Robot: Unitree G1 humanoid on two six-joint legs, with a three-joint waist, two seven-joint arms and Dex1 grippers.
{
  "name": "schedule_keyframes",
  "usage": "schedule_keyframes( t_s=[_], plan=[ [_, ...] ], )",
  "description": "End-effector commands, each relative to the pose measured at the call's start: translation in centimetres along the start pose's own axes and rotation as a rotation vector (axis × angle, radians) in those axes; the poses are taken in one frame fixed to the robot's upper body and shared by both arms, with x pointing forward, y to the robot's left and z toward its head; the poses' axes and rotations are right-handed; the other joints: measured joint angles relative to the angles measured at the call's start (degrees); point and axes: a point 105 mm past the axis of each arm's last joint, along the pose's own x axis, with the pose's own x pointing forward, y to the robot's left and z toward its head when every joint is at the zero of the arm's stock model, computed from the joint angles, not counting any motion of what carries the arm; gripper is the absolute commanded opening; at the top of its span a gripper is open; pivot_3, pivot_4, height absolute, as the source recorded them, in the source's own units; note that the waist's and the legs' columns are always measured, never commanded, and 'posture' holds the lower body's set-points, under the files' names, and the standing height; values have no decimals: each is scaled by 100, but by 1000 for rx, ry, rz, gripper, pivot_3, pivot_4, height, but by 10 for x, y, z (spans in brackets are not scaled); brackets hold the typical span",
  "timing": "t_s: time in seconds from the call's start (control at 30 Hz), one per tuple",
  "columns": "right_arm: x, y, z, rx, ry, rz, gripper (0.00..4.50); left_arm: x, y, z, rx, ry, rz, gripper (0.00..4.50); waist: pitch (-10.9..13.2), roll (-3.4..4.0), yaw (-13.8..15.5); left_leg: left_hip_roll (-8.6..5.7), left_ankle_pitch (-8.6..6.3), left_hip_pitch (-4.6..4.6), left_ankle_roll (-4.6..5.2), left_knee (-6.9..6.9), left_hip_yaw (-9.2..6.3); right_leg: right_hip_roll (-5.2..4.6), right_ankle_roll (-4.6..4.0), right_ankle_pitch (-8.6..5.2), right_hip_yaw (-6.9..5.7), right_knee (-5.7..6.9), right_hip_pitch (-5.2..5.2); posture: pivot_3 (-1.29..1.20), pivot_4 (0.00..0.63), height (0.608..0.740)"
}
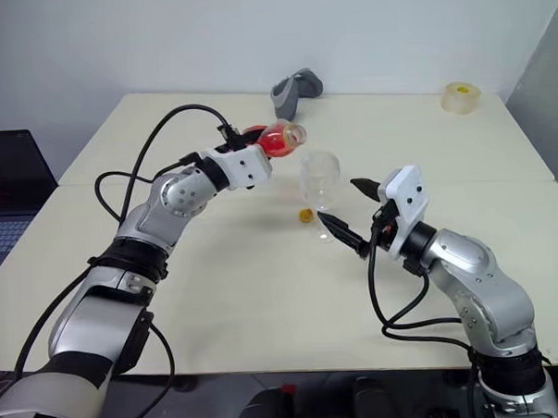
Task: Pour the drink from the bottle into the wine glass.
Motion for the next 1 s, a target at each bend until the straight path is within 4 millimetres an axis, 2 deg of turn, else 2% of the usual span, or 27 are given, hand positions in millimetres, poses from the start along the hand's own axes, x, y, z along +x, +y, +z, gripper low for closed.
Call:
schedule_keyframes(
  t_s=[0.03,0.23,0.5,1.0],
  plan=[
    [4,0,13,-42,-43,-18,4500,7,26,19,111,-80,80,845,0,0,1,0,0,-8,0,2,1,0,0,0,0,4,-10,0,150,740],
    [9,2,11,-48,-36,-22,4500,10,33,24,207,-102,104,844,0,0,-2,0,1,-22,0,-1,9,0,0,0,8,7,-31,0,150,740],
    [13,1,10,-64,-28,-36,4500,11,37,21,279,-93,109,773,0,0,-6,-1,1,-30,0,2,31,0,1,0,19,43,-67,0,150,740],
    [13,1,11,-80,-21,-35,4500,13,44,17,402,-80,138,773,0,0,-6,-1,3,-28,2,6,36,2,1,0,18,56,-71,0,150,740]
  ],
)
